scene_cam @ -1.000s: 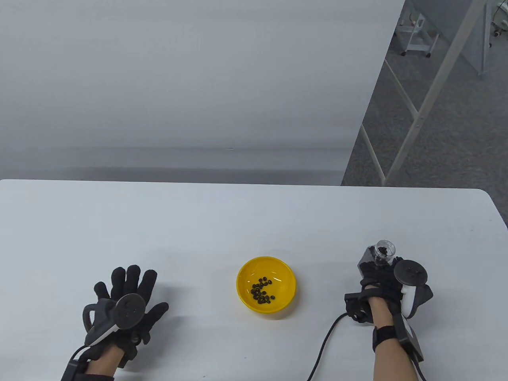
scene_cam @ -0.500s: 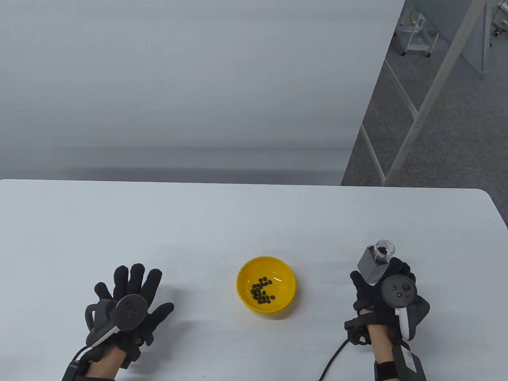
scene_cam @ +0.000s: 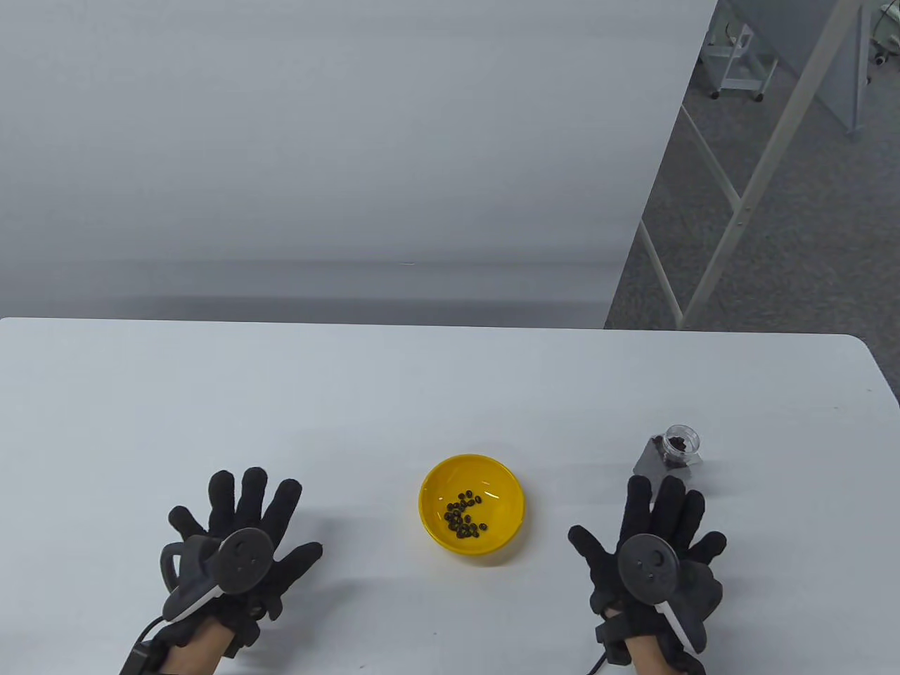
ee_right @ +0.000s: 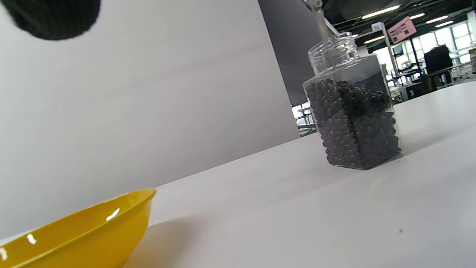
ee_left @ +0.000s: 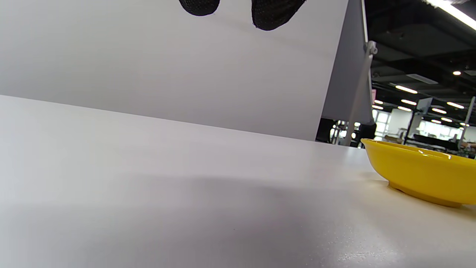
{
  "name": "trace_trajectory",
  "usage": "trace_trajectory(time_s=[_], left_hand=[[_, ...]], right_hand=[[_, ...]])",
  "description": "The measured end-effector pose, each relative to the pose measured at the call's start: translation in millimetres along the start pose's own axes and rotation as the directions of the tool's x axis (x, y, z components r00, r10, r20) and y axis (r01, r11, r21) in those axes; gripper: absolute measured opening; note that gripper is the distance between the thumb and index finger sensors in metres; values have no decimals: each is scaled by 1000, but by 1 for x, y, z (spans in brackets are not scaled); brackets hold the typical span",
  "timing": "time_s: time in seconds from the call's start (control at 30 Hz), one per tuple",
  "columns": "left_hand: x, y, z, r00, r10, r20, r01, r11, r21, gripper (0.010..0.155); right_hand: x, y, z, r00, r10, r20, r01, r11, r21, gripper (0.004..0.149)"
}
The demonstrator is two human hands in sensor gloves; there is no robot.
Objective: Pour coffee beans from coffee jar into bowl
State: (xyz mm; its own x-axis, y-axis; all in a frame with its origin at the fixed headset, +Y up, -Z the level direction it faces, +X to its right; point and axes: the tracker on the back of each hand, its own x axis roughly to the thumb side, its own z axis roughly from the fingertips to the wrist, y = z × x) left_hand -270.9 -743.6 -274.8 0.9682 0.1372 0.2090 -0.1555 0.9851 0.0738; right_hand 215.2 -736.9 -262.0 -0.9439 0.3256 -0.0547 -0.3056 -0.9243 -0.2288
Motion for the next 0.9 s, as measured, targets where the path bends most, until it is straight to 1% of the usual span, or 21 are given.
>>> trace_trajectory(time_s=[0.07, 0.27, 0.33, 0.4, 0.5, 0.7, 0.9], left_hand=[[2, 2, 1, 1000, -5, 7, 5, 1000, 6, 98], [4, 4, 2, 1000, 22, 2, -22, 1000, 22, 99], [3, 4, 2, 1000, 23, 0, -23, 999, 24, 100], [3, 4, 2, 1000, 26, -7, -26, 999, 24, 99], [3, 3, 2, 999, 37, -12, -37, 999, 21, 99], [10, 2, 4, 1000, 25, 8, -25, 999, 22, 99], [10, -5, 2, 999, 36, 4, -36, 999, -13, 100]], right_hand=[[8, 1, 5, 998, 38, 47, -39, 999, 10, 97], [25, 5, 22, 980, 156, 127, -164, 985, 52, 95], [32, 9, 27, 967, 200, 157, -217, 972, 96, 95], [39, 13, 28, 952, 243, 187, -269, 955, 128, 94], [45, 20, 29, 934, 288, 213, -319, 938, 132, 95], [46, 23, 30, 934, 294, 203, -324, 936, 137, 95], [46, 25, 29, 936, 292, 194, -322, 935, 147, 94]])
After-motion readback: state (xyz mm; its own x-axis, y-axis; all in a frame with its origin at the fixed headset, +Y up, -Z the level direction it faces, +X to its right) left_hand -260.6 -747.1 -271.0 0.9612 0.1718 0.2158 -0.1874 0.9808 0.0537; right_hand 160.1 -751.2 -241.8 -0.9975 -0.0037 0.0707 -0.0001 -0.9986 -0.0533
